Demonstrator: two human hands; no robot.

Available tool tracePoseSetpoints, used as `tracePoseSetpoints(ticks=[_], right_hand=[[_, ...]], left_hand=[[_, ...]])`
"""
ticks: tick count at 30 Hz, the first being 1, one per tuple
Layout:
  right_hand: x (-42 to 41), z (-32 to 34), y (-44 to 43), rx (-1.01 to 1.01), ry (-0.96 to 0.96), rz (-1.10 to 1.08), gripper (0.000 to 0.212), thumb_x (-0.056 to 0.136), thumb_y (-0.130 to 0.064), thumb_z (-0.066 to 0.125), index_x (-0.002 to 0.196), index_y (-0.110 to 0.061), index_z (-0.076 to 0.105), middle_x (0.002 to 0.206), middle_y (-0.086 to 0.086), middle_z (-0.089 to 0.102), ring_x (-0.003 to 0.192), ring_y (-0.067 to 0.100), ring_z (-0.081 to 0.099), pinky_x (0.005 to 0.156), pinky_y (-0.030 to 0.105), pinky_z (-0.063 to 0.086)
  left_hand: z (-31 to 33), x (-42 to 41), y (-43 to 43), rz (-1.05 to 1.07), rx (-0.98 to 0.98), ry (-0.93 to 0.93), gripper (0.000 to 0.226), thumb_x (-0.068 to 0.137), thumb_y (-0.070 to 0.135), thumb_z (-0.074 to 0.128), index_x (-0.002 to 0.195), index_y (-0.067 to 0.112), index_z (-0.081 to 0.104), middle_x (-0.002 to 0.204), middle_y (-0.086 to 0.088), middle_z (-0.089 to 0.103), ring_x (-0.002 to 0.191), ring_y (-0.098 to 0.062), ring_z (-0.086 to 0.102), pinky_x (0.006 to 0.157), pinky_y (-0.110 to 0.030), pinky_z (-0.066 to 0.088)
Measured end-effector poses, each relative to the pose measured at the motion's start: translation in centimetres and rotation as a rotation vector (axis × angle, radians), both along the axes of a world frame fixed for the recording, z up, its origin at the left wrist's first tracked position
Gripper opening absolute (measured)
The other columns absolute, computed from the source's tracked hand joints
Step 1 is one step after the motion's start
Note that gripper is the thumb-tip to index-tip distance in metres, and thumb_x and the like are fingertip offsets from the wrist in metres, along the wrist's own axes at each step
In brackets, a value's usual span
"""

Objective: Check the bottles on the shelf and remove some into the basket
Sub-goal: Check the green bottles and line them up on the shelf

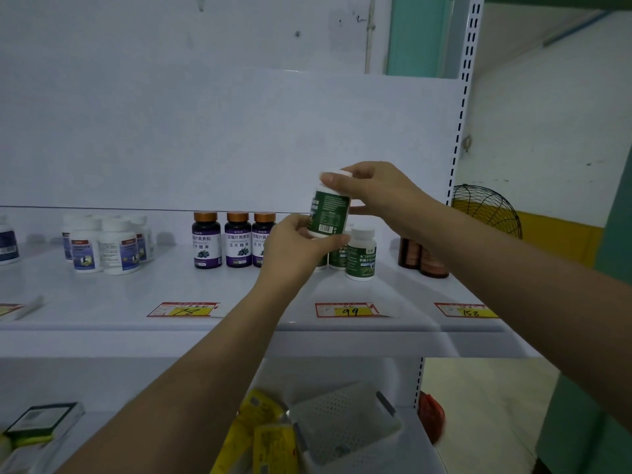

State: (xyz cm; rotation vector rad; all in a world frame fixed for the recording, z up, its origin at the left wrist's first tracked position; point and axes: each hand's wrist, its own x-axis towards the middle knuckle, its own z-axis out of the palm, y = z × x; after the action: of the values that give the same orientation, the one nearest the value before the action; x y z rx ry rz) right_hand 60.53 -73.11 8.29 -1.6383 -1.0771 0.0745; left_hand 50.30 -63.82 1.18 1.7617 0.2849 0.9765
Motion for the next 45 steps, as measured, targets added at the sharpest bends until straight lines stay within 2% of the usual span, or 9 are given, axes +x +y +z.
tracePoseSetpoints(ticks=[5,9,15,22,29,32,38,41,45], right_hand=[[-0.2,0.2,-0.2,0.031,0.018,0.079,0.032,0.091,-0.025,0.062,0.114,-0.003,0.065,0.11,0.01,0.069,0.101,0.019,0.067,0.089,0.027,0.054],[0.1,0.2,-0.4,0.008,0.023,0.15,0.03,0.095,-0.019,0.055,0.122,-0.007,0.061,0.115,0.008,0.067,0.107,0.018,0.064,0.092,0.03,0.053],[-0.8,0.5,0.0,-0.017,-0.098,0.022,0.035,0.085,-0.036,0.068,0.11,-0.011,0.067,0.104,0.005,0.07,0.101,0.018,0.066,0.091,0.033,0.054],[0.4,0.2,-0.4,-0.03,-0.053,0.091,0.034,0.089,-0.019,0.064,0.121,-0.011,0.06,0.112,0.005,0.066,0.104,0.017,0.063,0.097,0.031,0.049],[0.3,-0.3,-0.3,-0.095,-0.107,-0.045,0.045,0.083,-0.044,0.068,0.115,-0.012,0.062,0.109,0.001,0.065,0.101,0.015,0.063,0.093,0.036,0.052],[0.3,0.0,-0.5,-0.058,-0.09,-0.044,0.034,0.084,-0.037,0.068,0.103,-0.009,0.068,0.103,0.006,0.069,0.098,0.02,0.065,0.093,0.037,0.053],[0.8,-0.4,-0.9,-0.015,-0.052,0.074,0.031,0.092,-0.028,0.06,0.12,-0.015,0.06,0.117,0.004,0.066,0.109,0.015,0.061,0.095,0.032,0.05],[0.5,-0.6,-1.2,-0.066,-0.019,0.118,0.047,0.092,-0.032,0.058,0.135,-0.014,0.048,0.129,0.004,0.058,0.114,0.012,0.058,0.098,0.03,0.048],[-1.2,-0.8,-1.6,-0.042,-0.296,0.052,0.039,0.087,-0.032,0.066,0.122,-0.018,0.058,0.115,-0.004,0.066,0.107,0.009,0.062,0.099,0.032,0.049]], left_hand=[[0.1,-0.4,0.4,-0.166,-0.016,0.091,0.037,0.075,0.021,0.077,0.109,0.017,0.063,0.089,0.013,0.068,0.075,0.008,0.062,0.051,-0.001,0.042],[0.1,-0.7,0.8,-0.233,-0.036,0.099,0.034,0.077,0.022,0.075,0.109,0.019,0.066,0.094,0.014,0.071,0.081,0.008,0.065,0.067,-0.009,0.044],[0.3,-0.5,0.4,-0.158,-0.007,0.034,0.034,0.074,0.015,0.078,0.103,0.018,0.059,0.085,0.016,0.063,0.068,0.01,0.061,0.049,0.001,0.041],[0.5,-1.0,0.9,-0.272,0.036,0.178,0.033,0.08,0.027,0.072,0.112,0.022,0.065,0.101,0.013,0.069,0.094,0.003,0.061,0.083,-0.019,0.044],[-0.2,-0.3,0.5,-0.081,0.058,0.079,0.033,0.072,0.025,0.079,0.097,0.019,0.059,0.082,0.014,0.065,0.069,0.006,0.06,0.047,-0.001,0.041],[-0.4,-0.1,0.2,-0.139,0.047,0.122,0.04,0.073,0.028,0.078,0.107,0.016,0.061,0.096,0.007,0.069,0.083,0.0,0.064,0.055,-0.005,0.043],[-0.2,0.0,0.5,-0.259,0.01,0.165,0.037,0.079,0.026,0.073,0.114,0.016,0.065,0.104,0.006,0.071,0.093,-0.003,0.066,0.071,-0.01,0.047],[-0.2,0.1,0.7,-0.204,-0.001,0.089,0.037,0.076,0.019,0.076,0.111,0.016,0.062,0.097,0.011,0.07,0.084,0.004,0.065,0.059,-0.004,0.045],[0.3,0.4,1.1,-0.14,0.018,-0.07,0.047,0.072,0.006,0.077,0.112,0.016,0.056,0.103,0.01,0.067,0.098,-0.004,0.064,0.074,-0.012,0.051]])
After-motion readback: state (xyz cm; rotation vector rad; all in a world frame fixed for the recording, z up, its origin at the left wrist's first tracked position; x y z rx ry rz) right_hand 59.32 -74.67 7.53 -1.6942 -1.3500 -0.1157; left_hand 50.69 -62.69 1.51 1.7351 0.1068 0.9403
